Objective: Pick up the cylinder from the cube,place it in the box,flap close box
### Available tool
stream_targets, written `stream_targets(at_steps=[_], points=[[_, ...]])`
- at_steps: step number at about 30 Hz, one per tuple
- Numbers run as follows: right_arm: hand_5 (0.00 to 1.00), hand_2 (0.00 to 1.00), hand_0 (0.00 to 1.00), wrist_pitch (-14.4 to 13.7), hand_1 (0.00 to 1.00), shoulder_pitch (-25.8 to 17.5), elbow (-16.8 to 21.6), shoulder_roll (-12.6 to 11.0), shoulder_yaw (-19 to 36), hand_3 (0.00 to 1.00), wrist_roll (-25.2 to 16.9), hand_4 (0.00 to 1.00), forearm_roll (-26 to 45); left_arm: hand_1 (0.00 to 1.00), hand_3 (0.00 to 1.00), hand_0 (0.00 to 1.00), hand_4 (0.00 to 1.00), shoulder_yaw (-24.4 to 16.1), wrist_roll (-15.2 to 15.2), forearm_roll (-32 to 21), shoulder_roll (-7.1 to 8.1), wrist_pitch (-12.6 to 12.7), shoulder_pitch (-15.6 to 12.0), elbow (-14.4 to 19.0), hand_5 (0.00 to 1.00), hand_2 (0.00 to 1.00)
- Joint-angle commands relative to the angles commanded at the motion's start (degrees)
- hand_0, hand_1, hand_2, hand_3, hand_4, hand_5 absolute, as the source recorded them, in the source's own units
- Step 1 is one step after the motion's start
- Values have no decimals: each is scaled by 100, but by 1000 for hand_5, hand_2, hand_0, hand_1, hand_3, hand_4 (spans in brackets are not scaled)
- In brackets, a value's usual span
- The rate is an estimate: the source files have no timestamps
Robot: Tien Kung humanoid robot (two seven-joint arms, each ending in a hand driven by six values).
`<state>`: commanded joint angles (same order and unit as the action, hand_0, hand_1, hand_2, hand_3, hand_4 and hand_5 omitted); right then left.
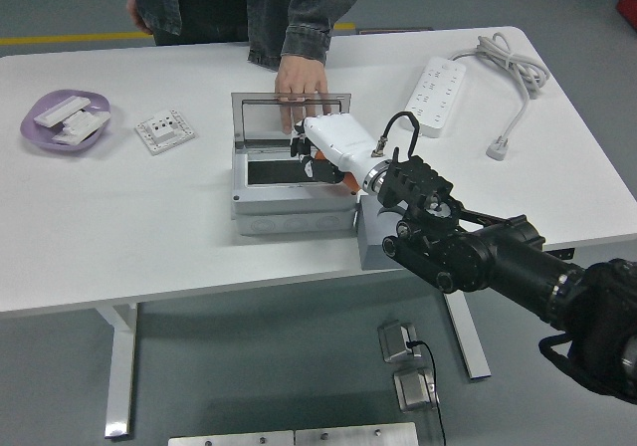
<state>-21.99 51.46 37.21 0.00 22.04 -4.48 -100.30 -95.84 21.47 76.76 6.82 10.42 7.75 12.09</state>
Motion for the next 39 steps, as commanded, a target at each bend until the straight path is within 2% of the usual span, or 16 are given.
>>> stream_targets(at_steps=[3,7,14,24,25,30,31,36,37,39], points=[[2,469,144,-3,270,13,-4,0,13,303,3,2,-1,727,795,705,634,-5,326,22,6,83,-15,48,825,711],[2,471,146,-4,271,26,-14,0,29,306,4,2,6,737,812,710,633,1,469,0,-1,127,-9,57,824,725],[2,474,152,12,272,33,-36,0,46,308,14,2,-6,740,819,711,630,-11,371,0,-14,118,40,19,819,732],[2,482,172,179,284,17,-39,0,104,323,51,2,12,739,817,711,630,-8,230,-25,5,159,45,5,818,731],[121,631,433,183,517,17,-40,0,109,672,53,250,9,736,812,711,635,-8,221,-27,4,159,49,4,822,723],[121,631,433,184,517,18,-51,0,128,672,49,250,6,736,812,711,635,-10,156,-32,-4,130,62,-15,822,723],[177,684,651,184,635,18,-52,0,131,739,47,461,6,737,816,711,635,-11,148,-32,-5,126,63,-17,819,726],[177,684,651,186,635,26,-43,0,157,739,24,461,2,737,816,711,635,-21,102,-16,-10,101,76,-30,819,726],[216,707,705,187,646,26,-41,0,162,769,21,528,1,736,810,708,636,-22,95,-13,-11,97,77,-32,817,721],[216,707,705,190,646,26,-41,0,167,769,17,528,2,736,810,708,636,-21,73,-15,-12,86,79,-39,817,721]])
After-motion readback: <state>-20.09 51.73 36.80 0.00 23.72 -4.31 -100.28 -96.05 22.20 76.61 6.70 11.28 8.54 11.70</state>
